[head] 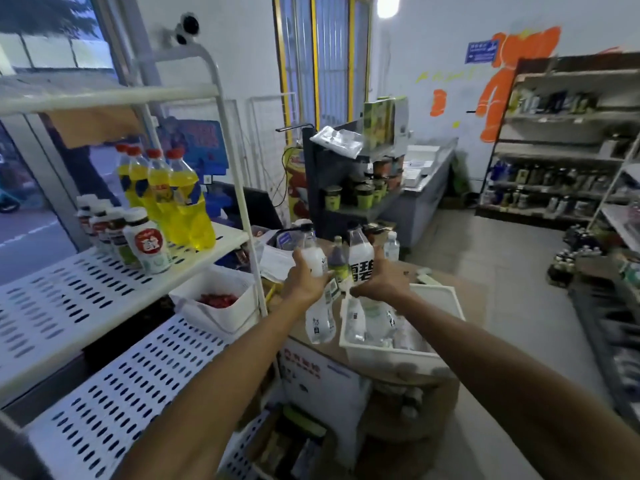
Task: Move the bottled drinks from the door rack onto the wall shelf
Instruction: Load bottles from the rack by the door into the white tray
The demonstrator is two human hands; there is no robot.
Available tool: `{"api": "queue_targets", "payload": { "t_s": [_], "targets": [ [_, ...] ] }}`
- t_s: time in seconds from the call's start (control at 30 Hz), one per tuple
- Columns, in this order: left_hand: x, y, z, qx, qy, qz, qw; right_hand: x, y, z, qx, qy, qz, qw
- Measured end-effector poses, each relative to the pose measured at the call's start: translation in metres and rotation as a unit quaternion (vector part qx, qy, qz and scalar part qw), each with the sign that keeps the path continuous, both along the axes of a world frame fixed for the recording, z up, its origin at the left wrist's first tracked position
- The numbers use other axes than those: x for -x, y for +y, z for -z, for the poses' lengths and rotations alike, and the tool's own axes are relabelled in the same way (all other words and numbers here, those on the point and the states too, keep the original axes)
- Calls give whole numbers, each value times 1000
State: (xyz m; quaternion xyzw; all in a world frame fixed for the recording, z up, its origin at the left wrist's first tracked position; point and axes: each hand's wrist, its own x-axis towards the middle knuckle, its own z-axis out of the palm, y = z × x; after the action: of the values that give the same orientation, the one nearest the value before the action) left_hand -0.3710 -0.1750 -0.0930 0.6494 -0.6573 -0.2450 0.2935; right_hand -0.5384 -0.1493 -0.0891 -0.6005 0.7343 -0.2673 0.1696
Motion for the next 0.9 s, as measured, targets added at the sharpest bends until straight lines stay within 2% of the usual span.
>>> {"api": "queue_targets", "payload": {
  "t_s": [0.17,0.33,0.9],
  "targets": [
    [42,-24,32,-49,0,-6,999,59,-11,33,-56,-45,47,996],
    [71,-50,57,-81,19,13,996,94,-26,57,-110,-37,78,990],
    [148,-166,144,-215,-75,69,971,151,-98,146,-220,-62,187,955]
  ]
}}
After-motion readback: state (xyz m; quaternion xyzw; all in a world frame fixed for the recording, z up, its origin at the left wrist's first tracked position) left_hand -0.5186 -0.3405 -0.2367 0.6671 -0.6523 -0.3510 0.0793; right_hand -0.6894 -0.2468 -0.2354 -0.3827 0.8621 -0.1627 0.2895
